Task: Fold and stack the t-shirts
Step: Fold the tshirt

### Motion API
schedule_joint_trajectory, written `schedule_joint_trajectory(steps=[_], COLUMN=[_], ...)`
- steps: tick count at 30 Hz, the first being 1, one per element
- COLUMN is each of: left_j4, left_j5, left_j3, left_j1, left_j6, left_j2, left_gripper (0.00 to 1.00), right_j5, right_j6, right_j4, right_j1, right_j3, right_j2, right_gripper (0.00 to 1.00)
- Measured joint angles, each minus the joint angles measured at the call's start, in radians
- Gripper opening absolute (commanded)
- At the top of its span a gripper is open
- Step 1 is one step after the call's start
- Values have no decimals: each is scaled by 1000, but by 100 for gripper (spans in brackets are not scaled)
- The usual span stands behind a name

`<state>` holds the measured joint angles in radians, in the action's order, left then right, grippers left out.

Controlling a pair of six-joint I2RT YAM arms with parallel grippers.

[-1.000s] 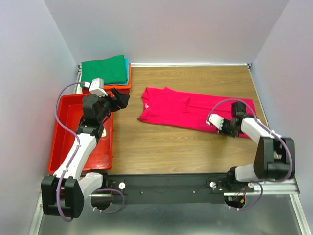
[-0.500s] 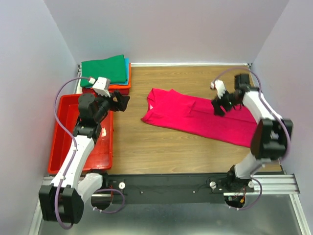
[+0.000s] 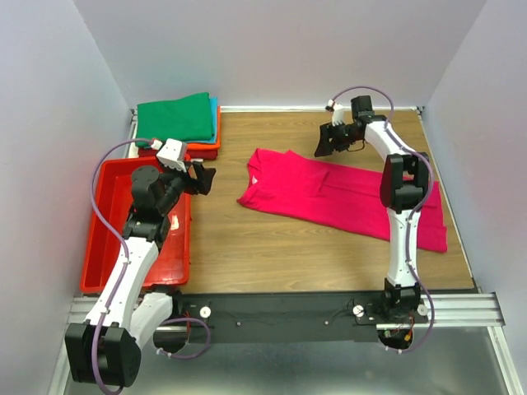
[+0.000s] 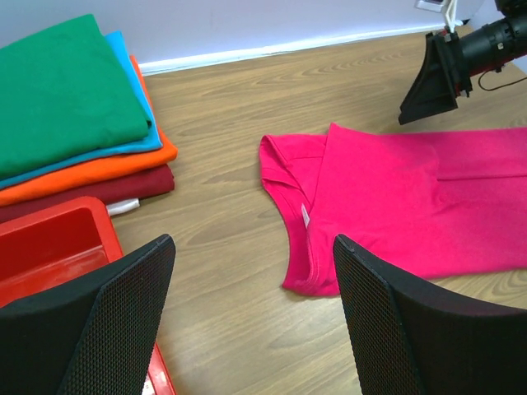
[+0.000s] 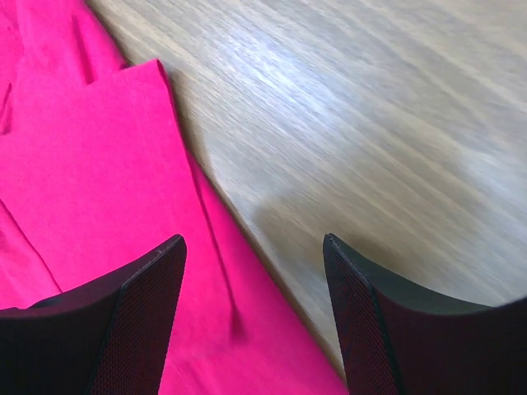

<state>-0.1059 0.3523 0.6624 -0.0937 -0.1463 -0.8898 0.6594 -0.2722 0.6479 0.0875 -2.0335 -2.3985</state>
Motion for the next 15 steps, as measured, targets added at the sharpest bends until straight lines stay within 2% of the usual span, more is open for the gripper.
schedule_joint_trajectory(steps=[6, 13, 15], left_j4=[-1, -3, -3], left_j5=[0, 1, 1], left_j3=[0, 0, 0], left_j1=[0, 0, 0], left_j6=[5, 5, 5], left_j2=[-7, -12, -13], left_gripper=[85, 84, 84], right_j5=[-1, -3, 6], right_j6=[50, 71, 75], right_j4=[-3, -2, 5], right_j1=[49, 83, 85], right_j3=[-8, -8, -22], right_j2=[-37, -47, -58], right_gripper=[66, 37, 33])
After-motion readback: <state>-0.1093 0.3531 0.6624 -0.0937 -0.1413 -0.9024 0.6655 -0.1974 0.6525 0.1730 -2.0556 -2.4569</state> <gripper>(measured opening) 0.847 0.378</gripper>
